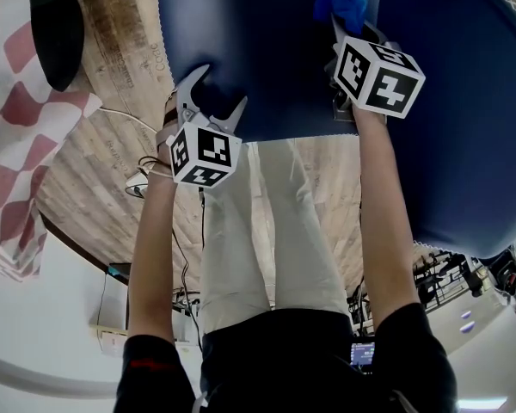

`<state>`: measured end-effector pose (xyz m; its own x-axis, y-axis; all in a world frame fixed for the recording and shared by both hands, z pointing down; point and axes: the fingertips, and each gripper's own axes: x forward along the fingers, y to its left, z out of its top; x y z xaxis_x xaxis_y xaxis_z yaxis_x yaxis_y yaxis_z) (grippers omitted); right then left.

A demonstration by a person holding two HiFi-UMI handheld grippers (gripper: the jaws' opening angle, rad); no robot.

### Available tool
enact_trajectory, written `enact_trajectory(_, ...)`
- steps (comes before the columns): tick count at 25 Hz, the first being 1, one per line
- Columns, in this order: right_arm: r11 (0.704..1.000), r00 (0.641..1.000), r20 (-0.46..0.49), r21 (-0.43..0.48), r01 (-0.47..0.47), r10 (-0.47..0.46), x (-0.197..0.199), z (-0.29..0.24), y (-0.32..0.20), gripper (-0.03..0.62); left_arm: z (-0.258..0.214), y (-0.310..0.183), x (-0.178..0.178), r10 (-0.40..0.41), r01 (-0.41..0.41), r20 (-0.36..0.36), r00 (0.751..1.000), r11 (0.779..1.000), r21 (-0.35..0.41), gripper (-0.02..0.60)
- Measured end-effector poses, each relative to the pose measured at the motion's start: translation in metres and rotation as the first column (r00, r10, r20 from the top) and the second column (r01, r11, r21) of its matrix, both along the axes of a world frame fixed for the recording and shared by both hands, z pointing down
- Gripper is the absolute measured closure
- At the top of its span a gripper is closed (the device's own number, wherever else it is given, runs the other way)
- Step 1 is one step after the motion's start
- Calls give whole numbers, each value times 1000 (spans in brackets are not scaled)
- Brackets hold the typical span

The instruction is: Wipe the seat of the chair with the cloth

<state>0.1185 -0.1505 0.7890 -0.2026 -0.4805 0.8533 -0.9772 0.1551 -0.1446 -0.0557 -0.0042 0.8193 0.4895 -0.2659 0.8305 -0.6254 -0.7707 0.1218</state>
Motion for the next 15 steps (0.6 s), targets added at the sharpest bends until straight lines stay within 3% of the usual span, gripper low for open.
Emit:
enact_trajectory(9, 991, 989, 57, 7, 137, -137, -55, 0, -4, 551, -1, 1, 3, -1, 1, -6, 1000, 1000, 8, 239)
enact_trajectory(15, 958, 952, 110, -4, 288, -285, -109, 0, 3, 551, -2, 0, 2, -1, 1, -10, 1000, 1000, 15, 239)
